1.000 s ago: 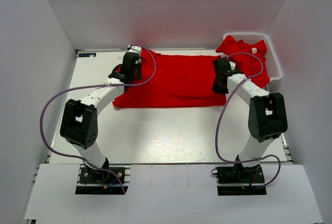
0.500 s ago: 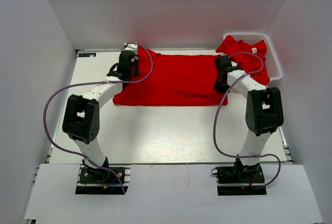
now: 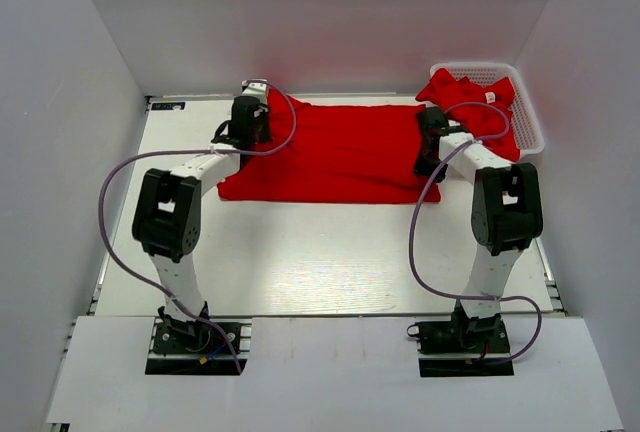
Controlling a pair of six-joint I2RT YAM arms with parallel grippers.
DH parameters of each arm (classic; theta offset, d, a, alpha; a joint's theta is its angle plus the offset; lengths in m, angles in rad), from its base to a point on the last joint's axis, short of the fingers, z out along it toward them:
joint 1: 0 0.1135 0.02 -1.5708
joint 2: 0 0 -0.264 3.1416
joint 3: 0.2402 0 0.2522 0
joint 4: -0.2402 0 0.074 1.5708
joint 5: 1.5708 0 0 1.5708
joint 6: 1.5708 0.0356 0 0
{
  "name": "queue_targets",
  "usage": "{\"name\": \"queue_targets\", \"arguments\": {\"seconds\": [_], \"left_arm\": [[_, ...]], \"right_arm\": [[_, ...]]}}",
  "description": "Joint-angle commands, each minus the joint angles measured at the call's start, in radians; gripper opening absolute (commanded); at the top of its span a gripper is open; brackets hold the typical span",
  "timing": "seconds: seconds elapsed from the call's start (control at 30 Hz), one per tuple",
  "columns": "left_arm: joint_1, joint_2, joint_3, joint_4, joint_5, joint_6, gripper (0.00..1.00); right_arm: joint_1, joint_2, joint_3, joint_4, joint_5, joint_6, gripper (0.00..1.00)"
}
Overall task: Fold and stack the t-shirts
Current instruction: Fold the flattened tshirt in 1/3 of the way
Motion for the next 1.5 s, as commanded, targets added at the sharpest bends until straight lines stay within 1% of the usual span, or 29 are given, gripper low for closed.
{"name": "queue_targets", "arguments": {"seconds": [0.0,0.03,0.07,0.1,0.13,0.17,0.2,0.23,0.27,0.33,0.47,0.53,0.6,0.73,0.87,0.97,1.0,1.1,1.27,1.37,1.43,1.47], "left_arm": [[0.011,0.061,0.084,-0.004,-0.038,0.005,0.28],[0.020,0.077,0.097,-0.004,-0.065,-0.007,0.80],[0.020,0.095,0.111,-0.004,-0.076,-0.007,0.87],[0.020,0.136,0.162,-0.014,-0.076,-0.007,0.91],[0.030,0.156,0.193,-0.047,-0.076,-0.018,0.98],[0.030,0.175,0.224,-0.067,-0.076,-0.029,1.00],[0.039,0.190,0.280,-0.082,-0.063,-0.029,1.00],[0.039,0.203,0.302,-0.104,-0.062,-0.029,1.00],[0.039,0.216,0.337,-0.116,-0.062,-0.038,1.00],[0.048,0.216,0.359,-0.136,-0.062,-0.038,1.00],[0.057,0.184,0.382,-0.191,-0.062,-0.058,1.00],[0.057,0.140,0.359,-0.202,-0.044,-0.067,1.00],[0.057,0.086,0.303,-0.202,-0.032,-0.067,1.00],[0.057,0.028,0.194,-0.211,0.025,-0.076,1.00],[0.048,0.002,0.117,-0.195,0.091,-0.076,1.00],[0.037,0.025,0.117,-0.195,0.120,-0.076,1.00],[0.037,0.044,0.117,-0.195,0.166,-0.076,1.00],[0.037,0.066,0.126,-0.221,0.232,-0.076,1.00],[0.037,0.100,0.049,-0.221,0.244,-0.107,1.00],[0.037,0.100,0.005,-0.253,0.254,-0.139,1.00],[0.037,0.082,-0.075,-0.253,0.254,-0.165,1.00],[0.046,0.069,-0.107,-0.241,0.278,-0.191,1.00]], "right_arm": [[-0.009,0.021,0.055,0.003,0.032,0.003,0.48],[-0.012,0.021,0.058,0.003,0.036,-0.006,0.58],[-0.012,0.024,0.071,0.010,0.032,-0.011,0.58],[-0.012,0.028,0.075,0.030,0.032,-0.020,0.60],[-0.009,0.025,0.080,0.040,0.033,-0.052,0.62],[-0.009,0.023,0.094,0.038,0.024,-0.058,0.70],[-0.008,0.018,0.098,0.041,0.010,-0.068,0.73],[-0.005,0.002,0.101,0.046,0.004,-0.089,0.78],[-0.006,-0.006,0.100,0.050,-0.022,-0.098,0.90],[0.000,-0.046,0.065,0.067,-0.039,-0.118,0.90],[0.002,-0.121,-0.015,0.127,-0.155,-0.180,0.90],[0.015,-0.147,-0.064,0.156,-0.224,-0.218,0.90],[0.028,-0.173,-0.104,0.175,-0.257,-0.221,0.90],[0.040,-0.187,-0.129,0.195,-0.281,-0.259,0.90],[0.052,-0.137,-0.112,0.204,-0.310,-0.253,0.90],[0.055,-0.100,-0.089,0.218,-0.314,-0.237,0.90],[0.055,-0.072,-0.077,0.219,-0.317,-0.233,0.90],[0.052,-0.028,-0.060,0.210,-0.317,-0.210,0.90],[0.048,-0.002,-0.092,0.222,-0.306,-0.178,0.90],[0.045,0.011,-0.127,0.219,-0.295,-0.157,0.90],[0.045,0.009,-0.150,0.228,-0.304,-0.144,0.90],[0.046,0.009,-0.170,0.228,-0.320,-0.144,0.90]]}}
